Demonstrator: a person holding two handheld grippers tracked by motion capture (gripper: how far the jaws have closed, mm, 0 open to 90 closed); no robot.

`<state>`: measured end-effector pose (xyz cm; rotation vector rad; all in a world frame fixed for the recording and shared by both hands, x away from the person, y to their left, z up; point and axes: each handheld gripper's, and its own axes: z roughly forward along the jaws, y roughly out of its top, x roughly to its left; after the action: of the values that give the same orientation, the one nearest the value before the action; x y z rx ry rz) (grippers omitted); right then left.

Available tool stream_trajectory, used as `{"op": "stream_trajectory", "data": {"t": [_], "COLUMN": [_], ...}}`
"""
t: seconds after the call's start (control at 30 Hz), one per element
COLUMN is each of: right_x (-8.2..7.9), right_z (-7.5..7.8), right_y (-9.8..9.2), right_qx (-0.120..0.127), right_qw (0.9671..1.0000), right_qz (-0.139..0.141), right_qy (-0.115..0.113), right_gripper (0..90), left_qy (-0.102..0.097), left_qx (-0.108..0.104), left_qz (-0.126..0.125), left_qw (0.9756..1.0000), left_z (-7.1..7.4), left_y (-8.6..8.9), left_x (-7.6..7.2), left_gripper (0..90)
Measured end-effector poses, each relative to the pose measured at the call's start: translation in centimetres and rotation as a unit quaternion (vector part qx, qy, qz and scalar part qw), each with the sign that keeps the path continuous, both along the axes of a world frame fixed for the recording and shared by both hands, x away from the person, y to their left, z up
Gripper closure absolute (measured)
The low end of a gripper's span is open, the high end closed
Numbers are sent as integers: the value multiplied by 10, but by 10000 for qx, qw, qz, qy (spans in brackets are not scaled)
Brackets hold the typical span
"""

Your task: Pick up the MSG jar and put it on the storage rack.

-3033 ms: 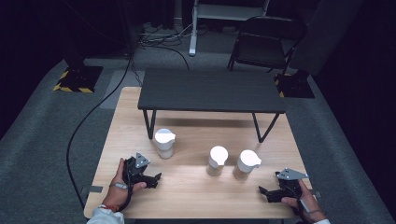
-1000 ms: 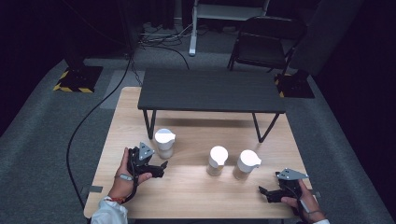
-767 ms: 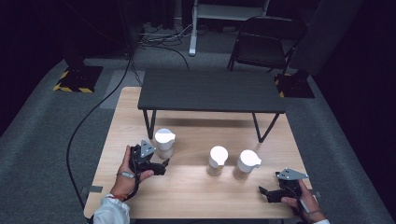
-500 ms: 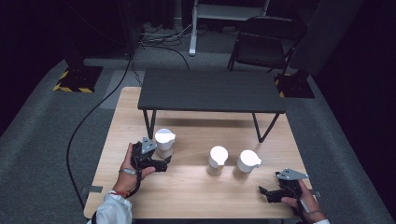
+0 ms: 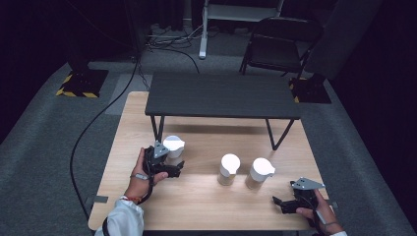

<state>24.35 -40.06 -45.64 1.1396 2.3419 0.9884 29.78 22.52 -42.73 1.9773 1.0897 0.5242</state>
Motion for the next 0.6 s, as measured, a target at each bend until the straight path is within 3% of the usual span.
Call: {"op": "stream_trajectory", "data": {"t": [0.3, 0.43, 0.6], "right_x": [0, 0, 0], "right_z": [0, 0, 0], "right_y": [0, 0, -1], "right_qx": [1, 0, 0], "right_qw": [10000, 10000, 10000], "right_qz": [-2, -2, 3], "right_qy": [-1, -2, -5], "right_gripper": [0, 0, 0], "left_qy": [-164, -203, -304], "left_qx": [-81, -237, -282], "left_qz": [197, 303, 447], "left_qw": [9996, 9991, 9981], "left_z": [-5, -7, -10], "left_y": [-9, -10, -15], "left_x": [1, 2, -1], "left_gripper": [57, 74, 199]}}
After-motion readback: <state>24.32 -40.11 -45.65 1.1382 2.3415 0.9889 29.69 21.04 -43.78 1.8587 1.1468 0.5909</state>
